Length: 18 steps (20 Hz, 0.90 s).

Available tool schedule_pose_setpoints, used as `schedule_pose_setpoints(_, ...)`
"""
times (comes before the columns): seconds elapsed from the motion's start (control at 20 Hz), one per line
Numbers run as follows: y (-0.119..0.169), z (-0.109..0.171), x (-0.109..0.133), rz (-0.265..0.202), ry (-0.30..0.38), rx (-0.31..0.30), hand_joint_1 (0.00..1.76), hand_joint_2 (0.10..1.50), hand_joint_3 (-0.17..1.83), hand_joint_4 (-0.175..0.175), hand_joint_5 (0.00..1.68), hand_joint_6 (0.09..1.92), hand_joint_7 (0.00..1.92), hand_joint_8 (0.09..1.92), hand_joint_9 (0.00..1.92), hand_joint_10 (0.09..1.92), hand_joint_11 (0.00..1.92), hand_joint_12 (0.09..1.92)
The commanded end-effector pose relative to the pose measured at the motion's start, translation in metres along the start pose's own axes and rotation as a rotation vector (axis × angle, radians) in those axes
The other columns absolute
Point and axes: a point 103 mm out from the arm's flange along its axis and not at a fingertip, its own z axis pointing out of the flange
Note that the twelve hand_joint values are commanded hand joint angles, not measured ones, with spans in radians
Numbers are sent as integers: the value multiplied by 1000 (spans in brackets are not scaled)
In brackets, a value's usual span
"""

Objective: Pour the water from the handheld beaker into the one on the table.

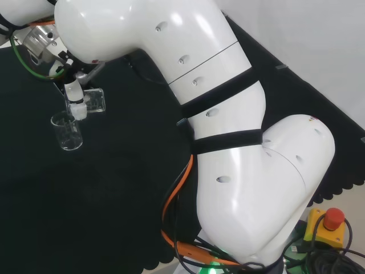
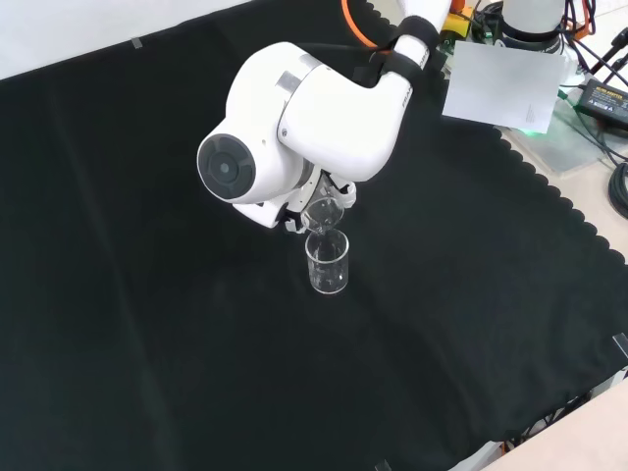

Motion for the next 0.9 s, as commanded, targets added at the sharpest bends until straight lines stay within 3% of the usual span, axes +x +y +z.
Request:
schedule_pose_setpoints(0.05,1,0,3,2,-9,19,1155,653,584,175,1395,410,1809,87,1721,87,1278,824)
schedule_pose_setpoints(0.9,4,-7,7,14,-30,63,1154,654,585,175,1390,420,1810,87,1723,87,1281,824)
